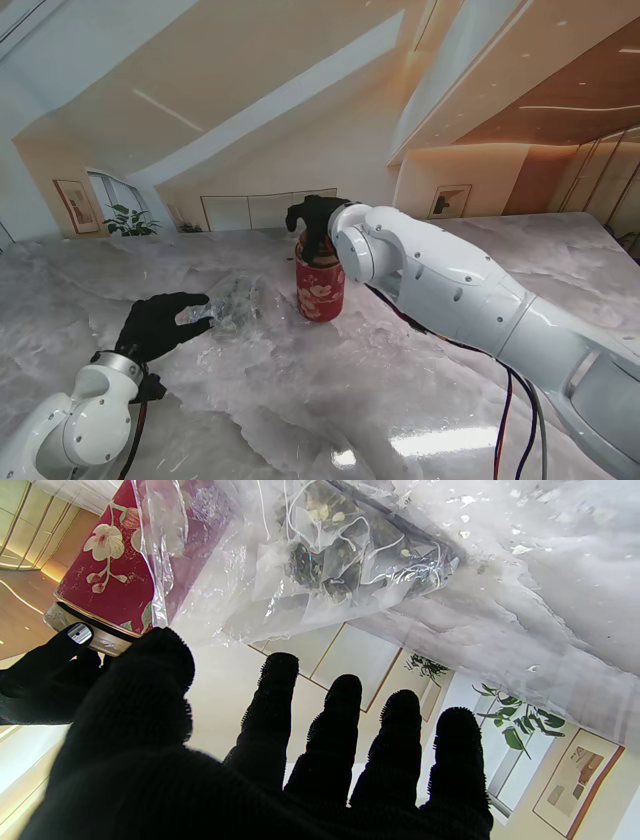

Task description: Insert tea bags into the tea bag box

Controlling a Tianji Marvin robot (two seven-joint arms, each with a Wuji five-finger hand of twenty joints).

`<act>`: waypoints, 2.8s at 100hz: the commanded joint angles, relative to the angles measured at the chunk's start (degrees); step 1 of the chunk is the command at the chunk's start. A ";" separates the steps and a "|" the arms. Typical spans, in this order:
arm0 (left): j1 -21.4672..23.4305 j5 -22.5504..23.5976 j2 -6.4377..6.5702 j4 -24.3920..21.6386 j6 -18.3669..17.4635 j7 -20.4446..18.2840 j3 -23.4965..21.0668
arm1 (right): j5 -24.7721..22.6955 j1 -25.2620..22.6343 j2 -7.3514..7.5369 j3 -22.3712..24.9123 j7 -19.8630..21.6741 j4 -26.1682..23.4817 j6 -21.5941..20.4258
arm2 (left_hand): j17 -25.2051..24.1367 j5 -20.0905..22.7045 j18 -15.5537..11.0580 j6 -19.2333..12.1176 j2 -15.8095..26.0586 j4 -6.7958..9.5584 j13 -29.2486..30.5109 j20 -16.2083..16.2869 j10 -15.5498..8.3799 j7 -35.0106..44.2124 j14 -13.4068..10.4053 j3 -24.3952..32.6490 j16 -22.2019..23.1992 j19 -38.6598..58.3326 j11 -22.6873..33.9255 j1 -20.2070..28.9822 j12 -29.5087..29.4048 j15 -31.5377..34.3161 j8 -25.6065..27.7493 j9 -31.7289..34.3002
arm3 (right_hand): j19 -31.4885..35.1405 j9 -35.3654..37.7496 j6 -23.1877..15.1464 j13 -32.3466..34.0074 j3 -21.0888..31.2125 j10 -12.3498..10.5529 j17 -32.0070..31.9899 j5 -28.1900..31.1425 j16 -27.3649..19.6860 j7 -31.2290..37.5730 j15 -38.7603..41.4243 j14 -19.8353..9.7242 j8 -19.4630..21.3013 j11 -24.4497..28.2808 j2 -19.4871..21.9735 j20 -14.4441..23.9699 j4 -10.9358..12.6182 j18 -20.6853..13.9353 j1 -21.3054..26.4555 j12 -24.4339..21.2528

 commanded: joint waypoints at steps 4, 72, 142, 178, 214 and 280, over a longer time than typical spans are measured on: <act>0.45 -0.07 -0.27 -0.26 -0.14 -0.67 -0.04 | 0.10 0.19 -0.35 -0.64 0.80 -0.01 -0.09 | -0.74 0.63 0.22 -1.11 1.78 -1.32 -1.64 0.60 -0.63 0.31 0.99 -0.20 0.22 1.01 -0.26 1.34 -0.32 0.05 0.39 -0.87 | 1.34 -1.94 0.35 1.24 3.61 0.57 -0.59 -0.20 3.56 -0.81 8.58 -8.80 0.04 -0.79 4.24 2.22 2.19 1.19 2.48 -0.55; 1.03 -0.37 -0.37 -0.41 -0.31 -0.27 -0.46 | -0.66 1.43 -0.13 -2.37 2.57 -0.21 1.24 | -0.52 0.67 0.39 -1.08 1.80 -1.34 -1.64 0.80 -0.42 0.32 1.13 -0.22 0.25 1.41 -0.28 1.45 -0.34 0.16 0.39 -0.91 | -0.80 -1.42 2.18 -3.69 0.54 0.27 -8.31 -1.95 1.81 -3.27 4.14 -7.40 0.50 -8.34 5.52 5.22 2.14 4.73 0.01 -3.29; 1.16 -0.66 -0.36 -0.52 -0.34 -0.50 -0.69 | -0.84 2.36 0.28 -3.60 4.47 -0.61 2.27 | -0.25 0.93 0.73 -1.31 1.75 -0.87 -1.37 1.16 -0.55 0.44 1.30 0.23 0.31 2.08 -0.23 1.67 -0.30 0.38 0.45 -0.63 | -5.07 -0.97 5.19 -8.16 -15.01 0.16 -18.32 -4.56 -1.39 -6.46 -2.47 -5.51 -0.23 -18.09 12.72 9.49 6.21 9.00 -1.14 -6.36; 0.94 -0.76 -0.31 -0.39 -0.32 -0.82 -0.53 | -1.58 2.27 0.71 -3.41 4.84 -1.10 2.83 | -0.17 0.98 0.82 -1.23 1.71 -0.84 -1.31 1.31 -0.31 0.47 1.43 0.24 0.35 2.36 -0.15 1.64 -0.26 0.50 0.46 -0.50 | -5.72 -1.00 5.93 -9.00 -15.02 0.57 -19.73 -5.40 -1.62 -6.83 -3.00 -5.29 -0.37 -19.20 13.12 9.65 6.27 9.97 -2.43 -6.78; 0.56 -0.82 -0.25 -0.15 -0.26 -1.12 -0.29 | -1.29 2.07 0.91 -3.03 5.06 -1.24 2.85 | -0.08 1.07 0.95 -1.29 1.69 -0.81 -1.19 1.44 -0.39 0.52 1.50 0.30 0.38 2.60 -0.10 1.68 -0.25 0.64 0.48 -0.43 | -7.99 -0.90 7.28 -10.31 -14.01 0.83 -22.42 -6.85 -3.52 -8.40 -6.75 -4.62 -1.08 -22.41 14.37 9.18 5.85 12.13 -7.48 -7.97; 0.00 -0.83 -0.24 0.28 -0.66 -1.10 -0.18 | -2.52 -5.64 1.74 6.70 -1.54 -6.14 1.14 | -0.08 1.26 1.20 -1.16 1.58 -0.80 -1.19 1.56 -0.22 0.62 1.62 0.33 0.38 2.80 -0.06 1.50 -0.23 0.69 0.52 -0.38 | -10.45 -0.76 7.88 -11.55 -10.08 0.77 -25.55 -9.34 -5.56 -10.72 -10.80 -4.16 -2.72 -25.64 14.96 7.23 4.96 13.39 -14.13 -9.02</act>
